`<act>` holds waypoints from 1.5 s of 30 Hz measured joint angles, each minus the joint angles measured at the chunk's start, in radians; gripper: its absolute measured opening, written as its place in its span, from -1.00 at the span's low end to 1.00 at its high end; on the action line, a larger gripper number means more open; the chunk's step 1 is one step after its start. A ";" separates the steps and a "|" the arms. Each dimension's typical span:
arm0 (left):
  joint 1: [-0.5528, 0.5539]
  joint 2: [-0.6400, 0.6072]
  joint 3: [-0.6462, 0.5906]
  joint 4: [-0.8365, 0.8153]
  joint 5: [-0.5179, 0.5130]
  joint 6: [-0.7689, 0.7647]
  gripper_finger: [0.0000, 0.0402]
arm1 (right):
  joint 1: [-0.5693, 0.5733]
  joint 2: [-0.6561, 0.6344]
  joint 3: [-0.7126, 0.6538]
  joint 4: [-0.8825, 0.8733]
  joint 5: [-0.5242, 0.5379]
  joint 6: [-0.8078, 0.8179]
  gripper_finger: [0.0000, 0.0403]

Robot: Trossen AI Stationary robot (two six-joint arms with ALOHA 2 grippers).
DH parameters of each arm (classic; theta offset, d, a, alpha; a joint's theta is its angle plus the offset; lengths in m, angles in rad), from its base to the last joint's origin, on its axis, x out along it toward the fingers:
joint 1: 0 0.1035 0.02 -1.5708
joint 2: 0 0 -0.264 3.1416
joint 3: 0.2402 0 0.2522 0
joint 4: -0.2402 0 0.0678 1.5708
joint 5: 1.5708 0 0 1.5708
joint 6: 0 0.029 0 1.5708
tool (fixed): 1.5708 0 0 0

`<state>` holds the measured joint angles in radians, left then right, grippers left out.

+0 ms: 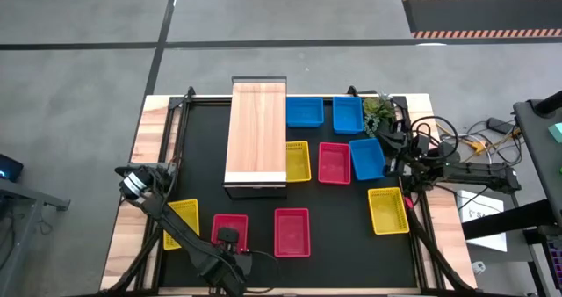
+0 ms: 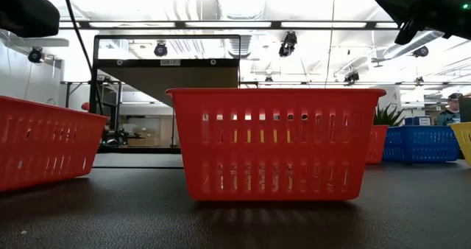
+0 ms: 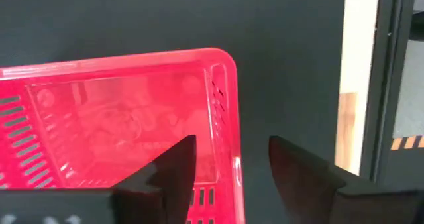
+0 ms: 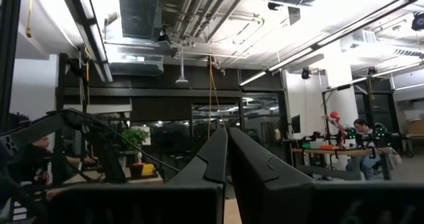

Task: Stack baskets on shelf by color
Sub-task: Put the bottom left red bin on the shelf

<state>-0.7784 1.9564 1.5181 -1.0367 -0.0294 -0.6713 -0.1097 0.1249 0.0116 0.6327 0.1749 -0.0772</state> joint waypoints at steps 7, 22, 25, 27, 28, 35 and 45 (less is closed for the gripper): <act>0.000 -0.001 0.003 0.005 -0.003 -0.001 -0.71 | 0.000 0.000 0.000 -0.001 0.000 0.018 -0.96; 0.021 -0.011 0.197 0.027 -0.008 -0.003 -0.99 | 0.000 0.000 0.000 -0.025 0.000 0.025 -0.96; 0.036 -0.016 0.284 0.024 -0.049 -0.004 -0.99 | 0.000 0.000 0.000 -0.026 0.000 0.025 -0.96; 0.049 -0.022 0.344 0.023 -0.063 -0.004 -0.99 | 0.000 0.000 0.000 -0.027 0.000 0.025 -0.96; 0.054 -0.025 0.377 0.024 -0.073 -0.004 -0.99 | 0.000 0.000 0.000 -0.027 0.000 0.026 -0.96; 0.078 -0.031 0.598 0.011 -0.137 0.001 -0.99 | 0.000 0.000 0.000 -0.027 0.000 0.038 -0.96; 0.122 -0.064 0.818 0.030 -0.452 0.038 -0.99 | 0.000 0.001 0.000 -0.029 0.000 0.043 -0.96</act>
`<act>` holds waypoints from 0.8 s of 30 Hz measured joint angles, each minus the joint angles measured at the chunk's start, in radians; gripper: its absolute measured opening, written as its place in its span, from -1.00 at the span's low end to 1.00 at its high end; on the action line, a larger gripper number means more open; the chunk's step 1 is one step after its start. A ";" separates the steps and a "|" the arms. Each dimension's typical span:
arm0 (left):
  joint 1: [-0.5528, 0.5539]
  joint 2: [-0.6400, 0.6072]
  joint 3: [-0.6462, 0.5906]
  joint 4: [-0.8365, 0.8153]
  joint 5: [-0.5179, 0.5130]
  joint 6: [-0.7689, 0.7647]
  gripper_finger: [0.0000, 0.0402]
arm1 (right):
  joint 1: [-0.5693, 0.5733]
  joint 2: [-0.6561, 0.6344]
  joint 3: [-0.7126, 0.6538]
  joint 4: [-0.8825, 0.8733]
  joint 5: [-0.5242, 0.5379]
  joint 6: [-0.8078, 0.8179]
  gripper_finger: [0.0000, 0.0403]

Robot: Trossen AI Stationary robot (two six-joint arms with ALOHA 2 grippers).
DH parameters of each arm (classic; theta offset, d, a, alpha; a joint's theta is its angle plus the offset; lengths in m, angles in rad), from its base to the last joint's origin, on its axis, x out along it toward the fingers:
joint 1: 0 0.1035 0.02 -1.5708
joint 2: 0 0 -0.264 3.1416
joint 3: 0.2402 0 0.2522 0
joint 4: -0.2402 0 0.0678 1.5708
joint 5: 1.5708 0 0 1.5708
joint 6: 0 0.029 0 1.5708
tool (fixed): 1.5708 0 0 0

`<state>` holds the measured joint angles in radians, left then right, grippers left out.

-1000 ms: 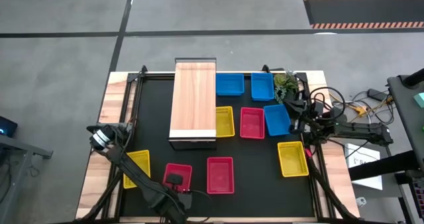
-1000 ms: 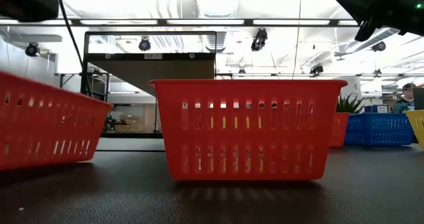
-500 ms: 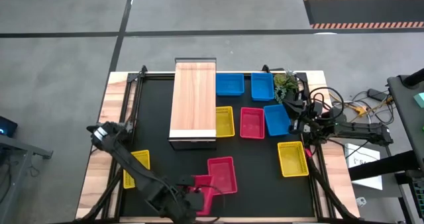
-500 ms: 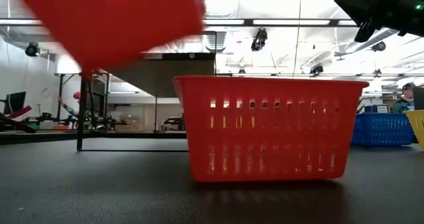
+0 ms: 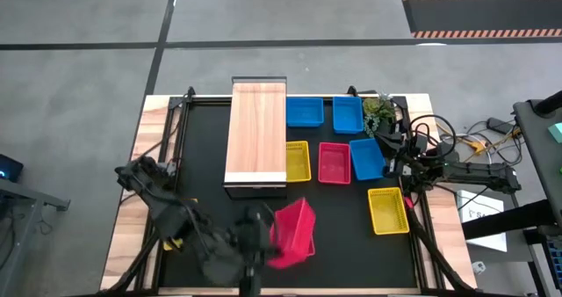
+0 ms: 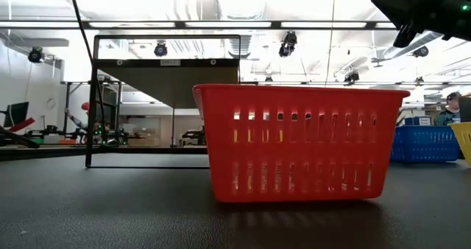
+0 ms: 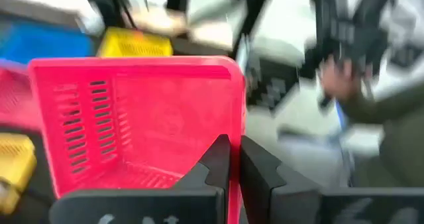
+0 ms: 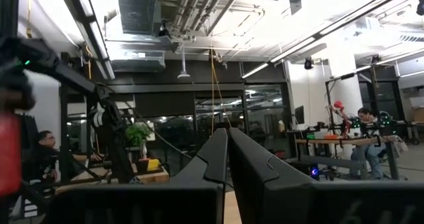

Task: Stack baskets on shelf by color
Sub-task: Put the bottom left red bin on the shelf

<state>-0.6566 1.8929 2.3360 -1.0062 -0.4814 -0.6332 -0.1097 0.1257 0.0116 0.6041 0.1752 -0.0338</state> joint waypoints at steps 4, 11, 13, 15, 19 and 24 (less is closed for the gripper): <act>0.039 -0.035 0.016 0.141 -0.103 0.179 -0.99 | 0.000 0.000 0.000 -0.001 0.000 0.000 -0.96; 0.154 -0.119 0.017 0.213 -0.288 0.300 -0.99 | 0.000 0.000 0.000 -0.002 0.000 0.001 -0.96; 0.204 -0.138 0.017 0.193 -0.299 0.299 -0.99 | 0.000 0.000 0.000 -0.003 0.000 0.001 -0.96; 0.260 -0.147 0.017 0.184 -0.305 0.276 -0.99 | 0.000 0.000 0.000 -0.003 0.000 0.000 -0.96; 0.381 -0.149 0.017 0.060 -0.259 0.171 -0.99 | 0.000 0.000 0.000 -0.002 0.000 -0.004 -0.96; 0.530 -0.147 0.007 -0.273 -0.122 -0.107 -0.99 | 0.000 0.000 0.000 -0.003 0.000 -0.016 -0.96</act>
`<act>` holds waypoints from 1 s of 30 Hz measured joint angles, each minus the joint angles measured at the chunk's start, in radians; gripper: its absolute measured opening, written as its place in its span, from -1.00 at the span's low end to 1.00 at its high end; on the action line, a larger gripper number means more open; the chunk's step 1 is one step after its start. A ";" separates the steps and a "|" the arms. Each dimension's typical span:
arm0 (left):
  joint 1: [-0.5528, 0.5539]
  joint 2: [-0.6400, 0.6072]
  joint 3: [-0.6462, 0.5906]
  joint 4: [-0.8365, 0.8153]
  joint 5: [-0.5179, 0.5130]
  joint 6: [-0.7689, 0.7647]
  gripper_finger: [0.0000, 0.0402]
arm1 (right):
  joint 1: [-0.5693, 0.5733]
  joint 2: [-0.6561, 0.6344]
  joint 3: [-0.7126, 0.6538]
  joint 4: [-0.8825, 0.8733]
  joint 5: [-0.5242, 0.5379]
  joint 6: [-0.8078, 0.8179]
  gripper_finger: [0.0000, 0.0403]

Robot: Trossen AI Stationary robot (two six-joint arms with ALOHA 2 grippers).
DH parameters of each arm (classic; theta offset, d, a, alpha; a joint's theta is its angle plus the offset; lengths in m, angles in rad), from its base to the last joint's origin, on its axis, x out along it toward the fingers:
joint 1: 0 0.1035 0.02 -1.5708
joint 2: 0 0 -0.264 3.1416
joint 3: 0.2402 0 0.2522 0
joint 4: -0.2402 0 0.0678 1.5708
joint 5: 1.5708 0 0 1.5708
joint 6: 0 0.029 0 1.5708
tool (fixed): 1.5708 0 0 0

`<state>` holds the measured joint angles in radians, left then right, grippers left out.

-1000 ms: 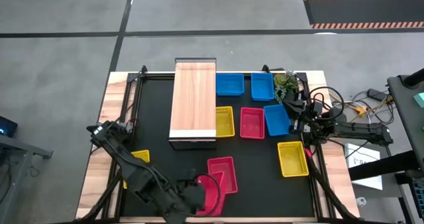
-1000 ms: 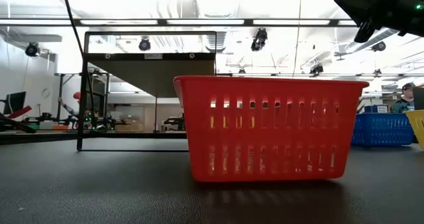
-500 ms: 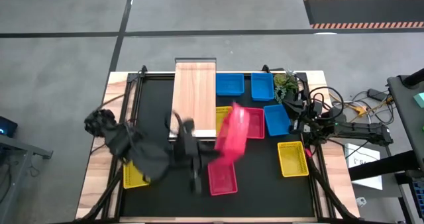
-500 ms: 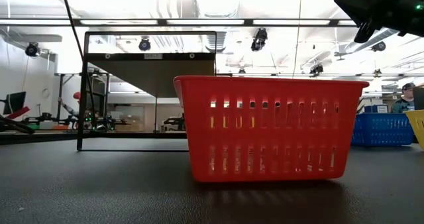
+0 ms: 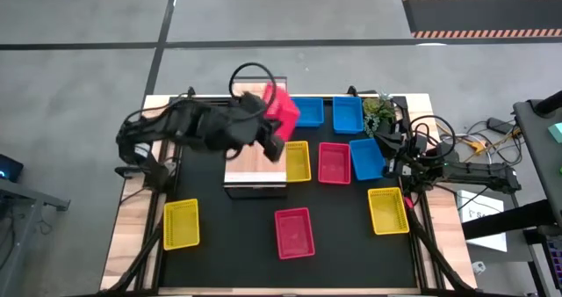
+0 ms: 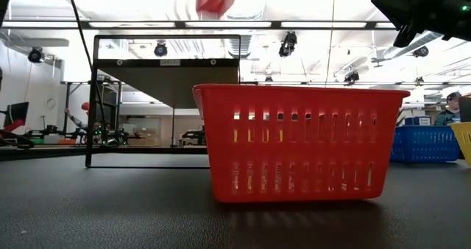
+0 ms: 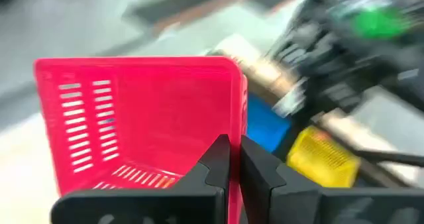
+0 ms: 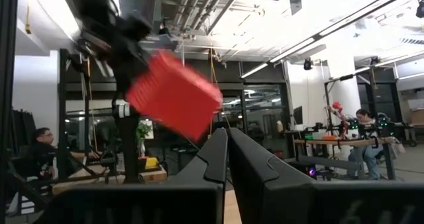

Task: Stack baskets on shelf by color
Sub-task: Put the bottom left red bin on the shelf

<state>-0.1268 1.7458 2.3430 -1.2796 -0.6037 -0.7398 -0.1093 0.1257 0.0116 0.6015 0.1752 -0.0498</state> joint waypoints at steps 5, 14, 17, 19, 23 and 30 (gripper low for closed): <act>0.101 0.001 -0.099 -0.189 0.087 -0.175 -0.99 | 0.000 0.000 0.000 0.000 0.000 -0.014 -0.96; 0.173 0.000 -0.336 -0.056 0.233 -0.197 -0.99 | 0.000 0.000 0.000 0.000 0.000 -0.014 -0.96; 0.182 0.000 -0.393 -0.026 0.263 -0.198 -0.99 | 0.000 0.000 0.000 -0.005 0.000 -0.014 -0.96; 0.186 0.000 -0.422 0.001 0.279 -0.198 -0.99 | 0.000 0.000 0.000 -0.009 0.000 -0.014 -0.96; 0.195 0.003 -0.455 0.034 0.303 -0.200 -0.93 | 0.000 0.000 0.000 -0.021 0.000 -0.032 -0.96; 0.213 0.002 -0.472 0.076 0.315 -0.198 -0.68 | 0.000 0.000 0.000 -0.021 0.000 -0.037 -0.96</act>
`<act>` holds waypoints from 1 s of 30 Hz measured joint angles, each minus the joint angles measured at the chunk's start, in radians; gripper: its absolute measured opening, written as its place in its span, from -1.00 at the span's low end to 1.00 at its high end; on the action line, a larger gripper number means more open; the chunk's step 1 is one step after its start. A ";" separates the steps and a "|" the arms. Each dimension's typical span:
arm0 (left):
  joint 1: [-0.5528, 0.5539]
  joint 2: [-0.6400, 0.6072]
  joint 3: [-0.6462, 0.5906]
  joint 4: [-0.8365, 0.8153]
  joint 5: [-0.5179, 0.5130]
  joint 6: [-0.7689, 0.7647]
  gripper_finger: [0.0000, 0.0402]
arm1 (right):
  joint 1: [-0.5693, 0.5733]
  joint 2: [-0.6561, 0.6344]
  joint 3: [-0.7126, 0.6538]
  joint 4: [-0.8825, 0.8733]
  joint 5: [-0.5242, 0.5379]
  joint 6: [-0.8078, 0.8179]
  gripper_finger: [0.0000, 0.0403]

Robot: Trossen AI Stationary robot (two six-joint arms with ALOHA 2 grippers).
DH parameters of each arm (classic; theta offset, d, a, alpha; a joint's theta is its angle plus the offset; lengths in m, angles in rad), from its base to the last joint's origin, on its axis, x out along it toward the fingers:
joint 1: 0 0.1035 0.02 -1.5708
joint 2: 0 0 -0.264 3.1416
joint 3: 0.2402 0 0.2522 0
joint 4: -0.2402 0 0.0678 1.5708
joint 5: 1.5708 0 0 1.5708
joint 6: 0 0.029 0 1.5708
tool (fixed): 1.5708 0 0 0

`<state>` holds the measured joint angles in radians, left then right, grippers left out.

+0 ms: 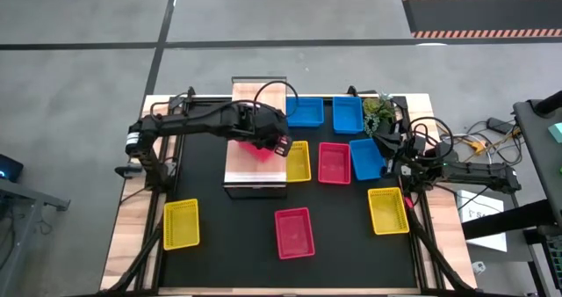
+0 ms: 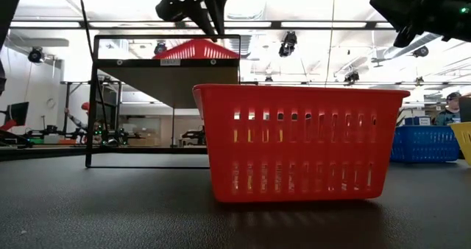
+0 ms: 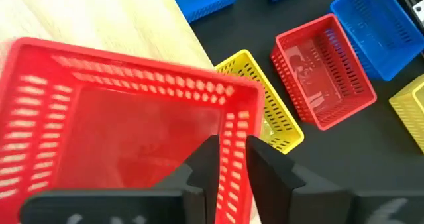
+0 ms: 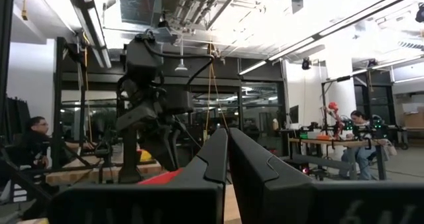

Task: Stack baskets on shelf by color
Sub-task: Put the bottom left red bin on the shelf

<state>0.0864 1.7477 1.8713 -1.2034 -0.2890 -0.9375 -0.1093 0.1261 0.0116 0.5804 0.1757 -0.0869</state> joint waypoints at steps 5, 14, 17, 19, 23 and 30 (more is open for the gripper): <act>0.006 -0.002 -0.005 0.012 0.012 0.058 -0.56 | 0.000 0.000 0.000 0.000 0.000 -0.003 -0.96; -0.012 -0.083 -0.005 -0.064 0.480 0.765 -0.54 | 0.000 0.000 0.000 0.000 0.000 -0.003 -0.96; -0.037 -0.120 -0.014 -0.170 0.421 0.983 -0.54 | 0.000 0.000 0.000 0.000 0.000 -0.001 -0.96; -0.041 -0.134 -0.024 -0.204 0.339 1.071 -0.54 | 0.000 0.000 0.000 0.000 0.000 -0.001 -0.96; -0.039 -0.148 -0.043 -0.212 0.304 1.132 -0.54 | 0.000 0.000 0.000 0.000 0.000 0.000 -0.96; -0.036 -0.127 -0.047 -0.218 0.245 1.202 -0.54 | 0.000 0.000 0.000 -0.003 0.000 0.011 -0.96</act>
<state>0.0507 1.6204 1.8242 -1.4219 -0.0437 0.2645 -0.1093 0.1261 0.0116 0.5778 0.1760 -0.0763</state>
